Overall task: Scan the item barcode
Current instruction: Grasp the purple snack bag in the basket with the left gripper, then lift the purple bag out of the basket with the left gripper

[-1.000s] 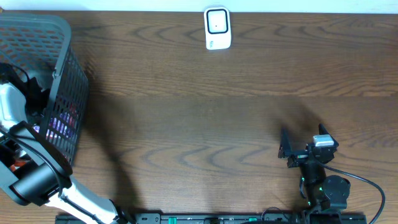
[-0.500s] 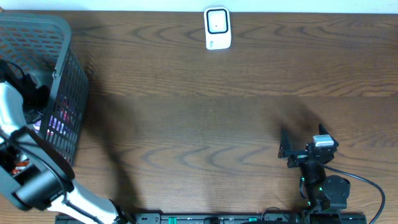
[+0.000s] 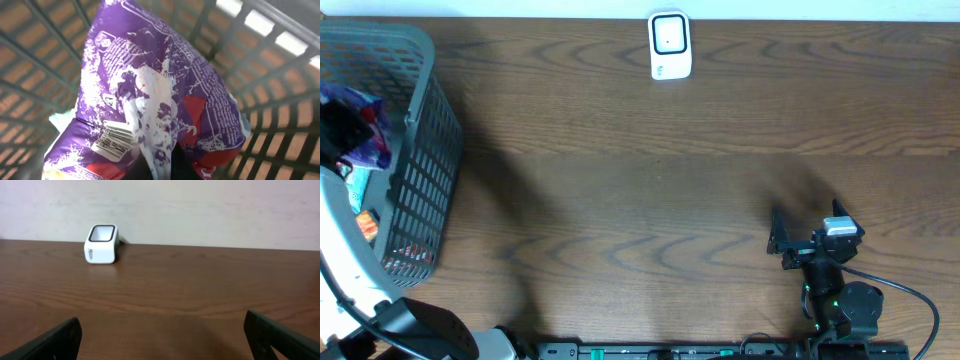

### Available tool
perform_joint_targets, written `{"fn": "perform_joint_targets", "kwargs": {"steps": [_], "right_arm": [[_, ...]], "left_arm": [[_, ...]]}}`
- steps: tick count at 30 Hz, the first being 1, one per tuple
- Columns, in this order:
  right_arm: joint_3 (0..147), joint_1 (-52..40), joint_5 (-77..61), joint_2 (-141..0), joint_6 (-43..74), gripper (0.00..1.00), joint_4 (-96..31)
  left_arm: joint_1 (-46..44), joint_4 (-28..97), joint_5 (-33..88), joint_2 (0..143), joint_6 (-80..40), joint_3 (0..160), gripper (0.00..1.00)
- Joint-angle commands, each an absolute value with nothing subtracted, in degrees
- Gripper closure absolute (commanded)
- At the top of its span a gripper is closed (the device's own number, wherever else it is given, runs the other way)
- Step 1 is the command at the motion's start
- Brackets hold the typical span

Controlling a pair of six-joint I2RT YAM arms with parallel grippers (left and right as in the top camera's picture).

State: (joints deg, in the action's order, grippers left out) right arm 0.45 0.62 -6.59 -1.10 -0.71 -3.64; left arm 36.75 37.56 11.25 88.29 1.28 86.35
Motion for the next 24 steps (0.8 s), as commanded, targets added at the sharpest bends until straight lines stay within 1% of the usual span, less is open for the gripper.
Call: {"fn": "perform_joint_targets", "kwargs": {"steps": [1, 6, 10, 12, 17, 20, 21, 22, 24], "right_arm": [[0.32, 1.30, -6.33, -0.97, -1.37, 0.01, -3.86], [0.32, 1.30, -6.33, -0.97, -1.37, 0.01, -3.86], [0.32, 1.30, -6.33, -0.97, -1.37, 0.01, -3.86], [0.32, 1.30, -6.33, -0.97, -1.37, 0.01, -3.86], [0.32, 1.30, -6.33, -0.97, -1.37, 0.01, -3.86], [0.32, 1.30, -6.33, -0.97, -1.37, 0.01, -3.86], [0.32, 1.30, -6.33, -0.97, -1.37, 0.01, -3.86], [0.32, 1.30, -6.33, -0.97, -1.37, 0.01, -3.86], [0.32, 1.30, -6.33, -0.97, -1.37, 0.01, -3.86]], "left_arm": [[37.01, 34.22, 11.16, 83.94, -3.97, 86.94, 0.93], [36.88, 27.00, 13.19, 76.18, -12.84, 86.94, 0.93], [36.62, 21.39, 23.27, 70.72, -15.00, 86.91, 0.93], [35.55, 19.25, 26.37, 68.90, -16.97, 86.91, 0.93], [30.44, 19.22, 26.52, 66.92, -18.48, 86.91, 0.93], [29.45, 20.56, 25.58, 67.94, -16.19, 86.80, 0.93], [29.50, 21.74, 23.86, 68.64, -15.22, 86.80, 0.87], [29.58, 23.00, 21.30, 69.30, -14.79, 86.80, 0.72], [30.13, 26.68, 13.39, 71.24, -14.63, 86.80, 0.46]]}}
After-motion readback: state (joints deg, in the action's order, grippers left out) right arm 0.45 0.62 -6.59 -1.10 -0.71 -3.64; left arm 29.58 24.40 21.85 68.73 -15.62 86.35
